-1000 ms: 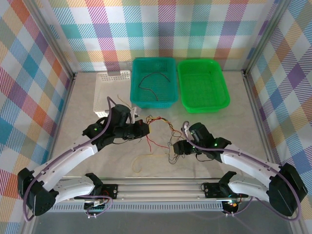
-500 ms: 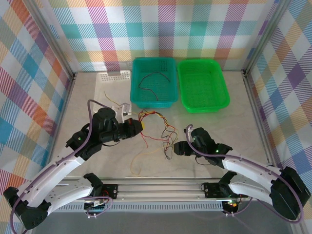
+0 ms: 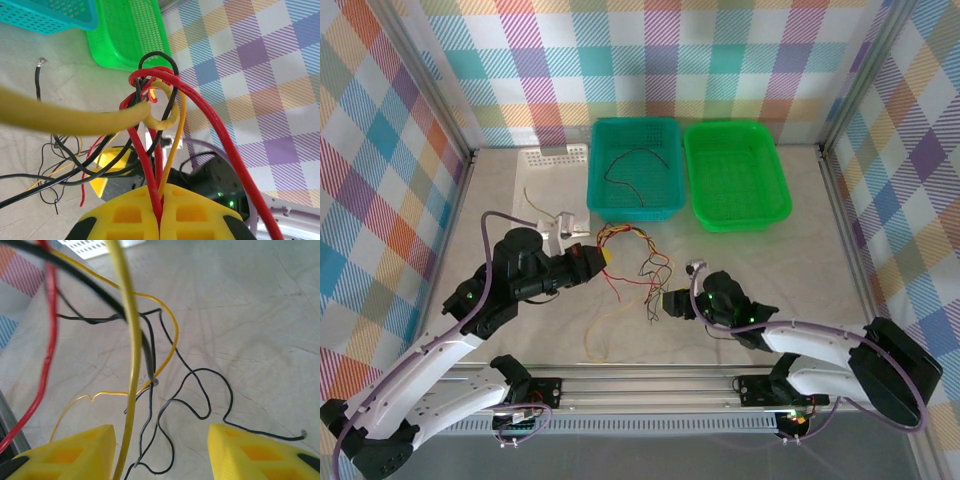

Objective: Untangle the cables

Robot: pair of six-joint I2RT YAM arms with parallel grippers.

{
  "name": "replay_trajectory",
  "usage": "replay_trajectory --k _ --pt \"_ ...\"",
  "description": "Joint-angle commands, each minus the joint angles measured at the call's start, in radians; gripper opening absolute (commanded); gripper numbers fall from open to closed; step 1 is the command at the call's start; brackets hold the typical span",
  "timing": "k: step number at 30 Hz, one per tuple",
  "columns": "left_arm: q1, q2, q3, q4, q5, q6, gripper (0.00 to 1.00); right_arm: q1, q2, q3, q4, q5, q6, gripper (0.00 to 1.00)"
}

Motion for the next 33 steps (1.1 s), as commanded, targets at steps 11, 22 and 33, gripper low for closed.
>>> replay_trajectory --k 11,22,33 --pt "-0.006 -0.019 -0.006 0.0 0.008 0.028 0.0 0.01 -0.527 -0.047 -0.133 0.249 -0.119 0.5" --pt "-0.005 -0.032 -0.008 -0.017 0.026 0.027 0.0 -0.114 -0.366 0.065 -0.145 0.023 -0.074 0.44" --pt "-0.006 -0.045 -0.017 -0.026 0.029 0.029 0.0 -0.114 -0.268 0.117 -0.1 -0.062 -0.098 0.34"
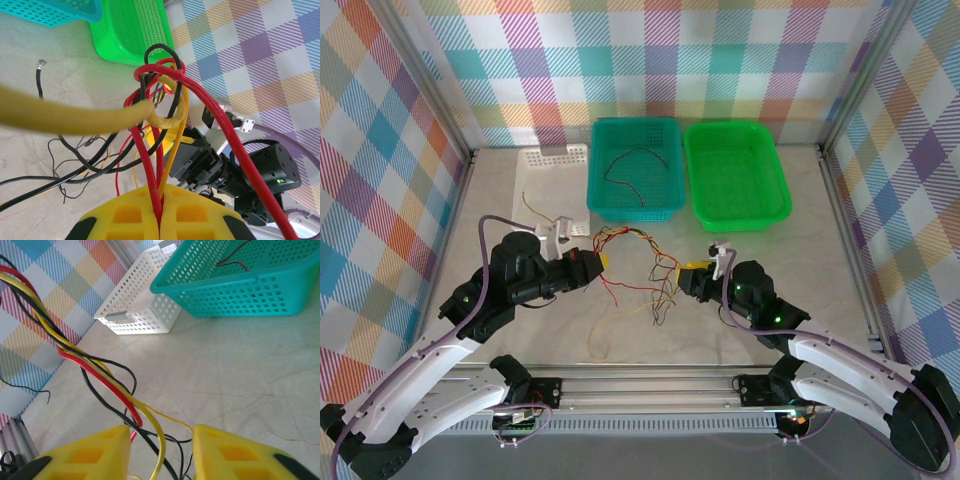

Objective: Untangle the cables

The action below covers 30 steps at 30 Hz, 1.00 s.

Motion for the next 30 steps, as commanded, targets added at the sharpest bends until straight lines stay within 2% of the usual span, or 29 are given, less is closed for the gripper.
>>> replay_trajectory --k 1,6,9,15,17,22,30 --pt "-0.006 -0.017 -0.009 0.01 0.015 0.023 0.0 -0.002 0.007 0.034 0.037 -0.041 -0.016 0.32" --pt "-0.006 -0.012 -0.009 0.018 0.021 0.023 0.0 -0.002 0.022 0.032 0.053 -0.054 -0.018 0.2" --pt "-0.004 -0.011 -0.01 0.016 0.02 0.027 0.0 -0.003 0.026 0.038 0.042 -0.036 -0.021 0.0" --pt "-0.005 -0.032 0.022 -0.075 -0.016 0.076 0.0 -0.011 -0.047 0.044 -0.114 0.103 -0.01 0.0" --pt "-0.005 -0.035 0.039 -0.129 -0.029 0.103 0.0 -0.043 -0.083 0.041 -0.19 0.141 0.01 0.0" --pt "-0.001 -0.048 0.056 -0.23 -0.043 0.154 0.0 -0.207 -0.186 -0.009 -0.309 0.1 0.112 0.0" --pt "0.029 -0.051 0.1 -0.375 -0.065 0.244 0.0 -0.342 -0.293 -0.003 -0.512 0.123 0.155 0.0"
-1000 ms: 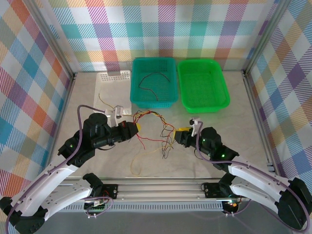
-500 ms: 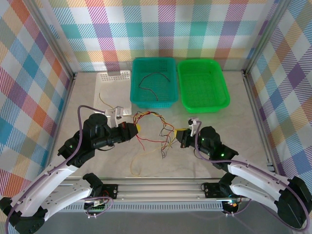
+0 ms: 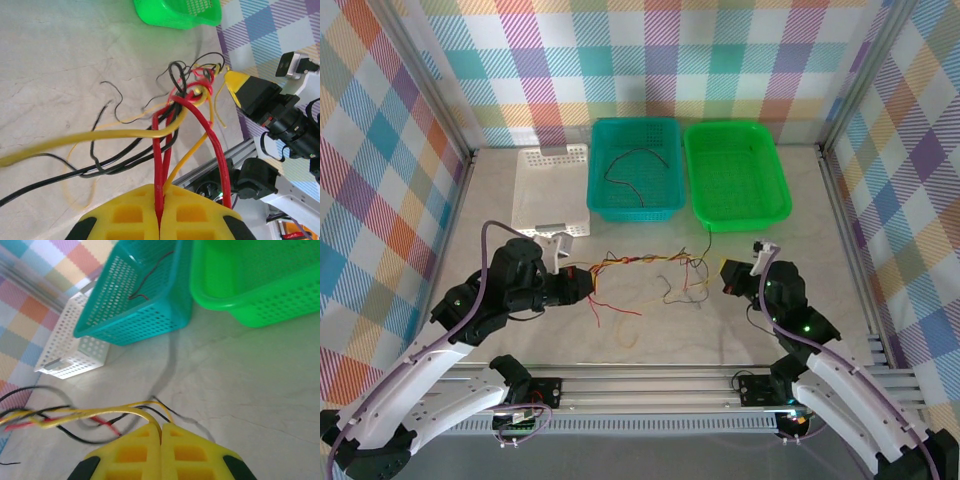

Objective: Untangle the cables

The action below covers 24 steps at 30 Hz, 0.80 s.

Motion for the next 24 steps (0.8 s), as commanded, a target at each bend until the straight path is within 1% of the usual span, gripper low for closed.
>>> replay_trajectory --k 1,5,8,11,13,17,21,23,24 --pt "0.026 -0.028 0.057 -0.096 -0.038 0.069 0.0 -0.066 -0.026 -0.005 -0.148 0.06 0.044 0.0" --pt "0.046 -0.023 0.071 -0.134 -0.037 0.099 0.0 -0.095 -0.036 0.007 -0.197 0.072 0.061 0.0" --pt "0.079 -0.032 0.121 -0.217 -0.109 0.135 0.0 -0.127 -0.024 0.029 -0.301 0.128 0.1 0.0" --pt "0.123 -0.042 0.175 -0.298 -0.193 0.163 0.0 -0.184 -0.007 0.03 -0.374 0.142 0.135 0.0" --pt "0.141 -0.05 0.208 -0.332 -0.238 0.174 0.0 -0.232 -0.009 0.028 -0.413 0.138 0.157 0.0" --pt "0.15 -0.057 0.256 -0.39 -0.335 0.2 0.0 -0.341 -0.031 0.041 -0.497 0.135 0.175 0.0" --pt "0.151 -0.07 0.281 -0.443 -0.444 0.218 0.0 -0.48 -0.077 0.084 -0.595 0.12 0.162 0.0" --pt "0.152 -0.084 0.268 -0.433 -0.437 0.216 0.0 -0.54 -0.102 0.112 -0.619 0.08 0.142 0.0" --pt "0.151 -0.087 0.254 -0.423 -0.418 0.211 0.0 -0.547 -0.111 0.12 -0.605 0.046 0.13 0.0"
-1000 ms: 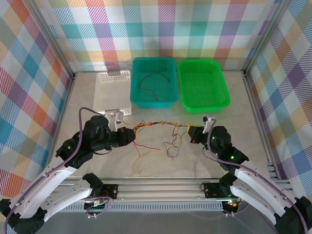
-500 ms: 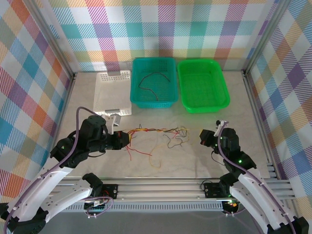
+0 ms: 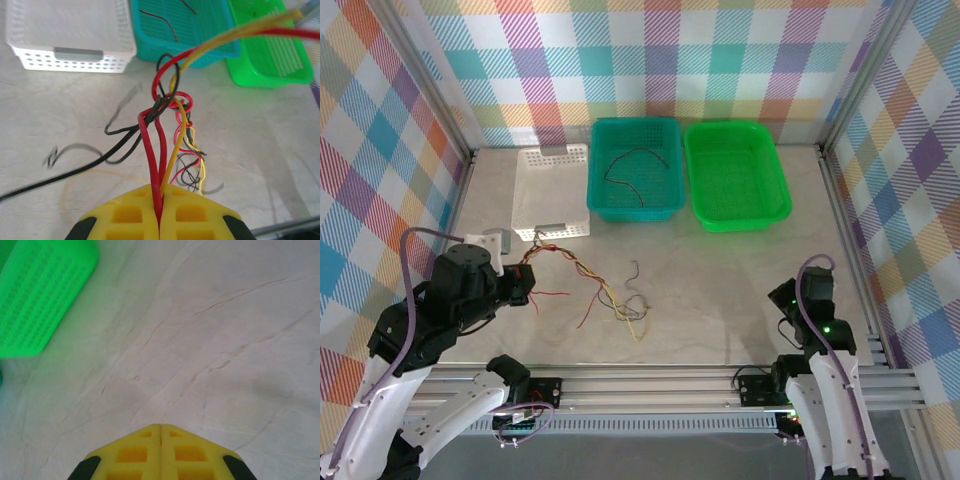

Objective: Untangle the cables

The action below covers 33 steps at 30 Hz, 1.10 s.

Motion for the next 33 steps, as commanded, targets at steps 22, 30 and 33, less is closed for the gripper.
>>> replay_trajectory --k 22,30,33 --pt "0.008 0.131 -0.146 0.306 0.292 -0.116 0.0 0.718 0.438 0.082 0.664 -0.496 -0.32 0.48" --pt "0.008 0.146 -0.154 0.349 0.281 -0.14 0.0 0.867 0.516 0.0 0.77 -0.422 -0.29 0.49" --pt "0.008 0.153 -0.157 0.363 0.281 -0.145 0.0 0.901 0.579 0.001 0.777 -0.384 -0.286 0.49"
